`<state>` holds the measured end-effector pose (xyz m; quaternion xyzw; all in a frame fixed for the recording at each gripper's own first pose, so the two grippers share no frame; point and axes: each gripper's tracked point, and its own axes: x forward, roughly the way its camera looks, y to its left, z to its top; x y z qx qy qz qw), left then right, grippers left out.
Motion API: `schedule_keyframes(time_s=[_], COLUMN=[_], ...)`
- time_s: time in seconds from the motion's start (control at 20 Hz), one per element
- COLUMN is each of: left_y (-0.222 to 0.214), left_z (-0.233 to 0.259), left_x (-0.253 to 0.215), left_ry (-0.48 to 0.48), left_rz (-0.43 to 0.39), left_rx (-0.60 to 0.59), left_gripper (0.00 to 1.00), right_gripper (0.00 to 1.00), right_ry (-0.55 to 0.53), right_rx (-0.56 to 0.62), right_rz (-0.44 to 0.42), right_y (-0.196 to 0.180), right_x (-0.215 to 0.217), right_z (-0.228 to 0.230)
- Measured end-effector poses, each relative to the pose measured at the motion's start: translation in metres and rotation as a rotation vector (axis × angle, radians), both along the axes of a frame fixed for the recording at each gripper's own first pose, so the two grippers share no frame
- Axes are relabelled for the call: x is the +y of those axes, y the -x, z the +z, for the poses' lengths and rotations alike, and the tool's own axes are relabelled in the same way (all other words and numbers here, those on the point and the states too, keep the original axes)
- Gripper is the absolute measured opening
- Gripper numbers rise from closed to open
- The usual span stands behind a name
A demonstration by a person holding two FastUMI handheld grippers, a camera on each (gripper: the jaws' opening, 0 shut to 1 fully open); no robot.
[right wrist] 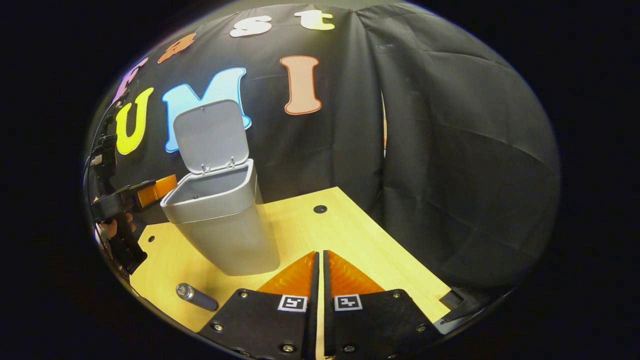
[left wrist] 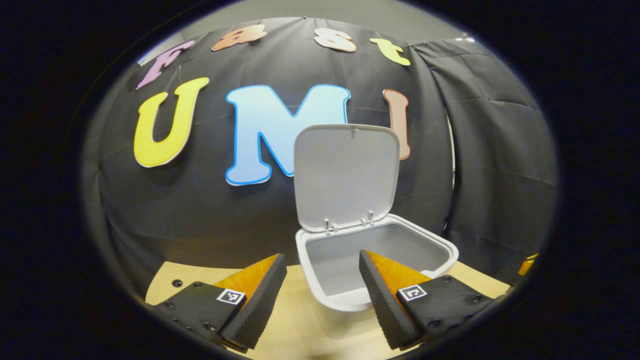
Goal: Press the lid of the desktop garbage bin to open it, pick up the crumpled paper on the desktop and throw it into the bin, then pick up the pop can on the desktop and drop it into the bin, and finally close the garbage bin lid.
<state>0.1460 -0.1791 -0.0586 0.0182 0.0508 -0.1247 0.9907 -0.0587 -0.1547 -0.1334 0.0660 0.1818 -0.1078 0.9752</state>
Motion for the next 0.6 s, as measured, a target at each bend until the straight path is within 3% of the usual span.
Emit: schedule_keyframes(time_s=[0.3,0.35,0.5,0.55,0.6], left_y=[0.015,0.018,0.028,0.032,0.035], left_z=[0.003,0.003,0.0,-0.001,-0.001], left_x=[0.071,0.086,0.124,0.136,0.146], left_ry=[-0.016,-0.021,-0.035,-0.037,-0.036], left_rz=[0.104,0.126,0.186,0.206,0.223], left_rx=[-0.009,-0.009,-0.004,-0.001,-0.001], left_gripper=[0.97,0.93,0.97,0.93,1.0], right_gripper=[0.06,0.06,0.06,0.06,0.06], right_ry=[-0.003,-0.005,-0.012,-0.015,-0.016], right_rx=[0.013,0.014,0.02,0.022,0.024], right_rz=[0.128,0.152,0.216,0.237,0.256], right_y=[-0.021,-0.024,-0.033,-0.035,-0.038], right_x=[0.05,0.06,0.088,0.098,0.107], right_z=[-0.007,-0.009,-0.012,-0.014,-0.014])
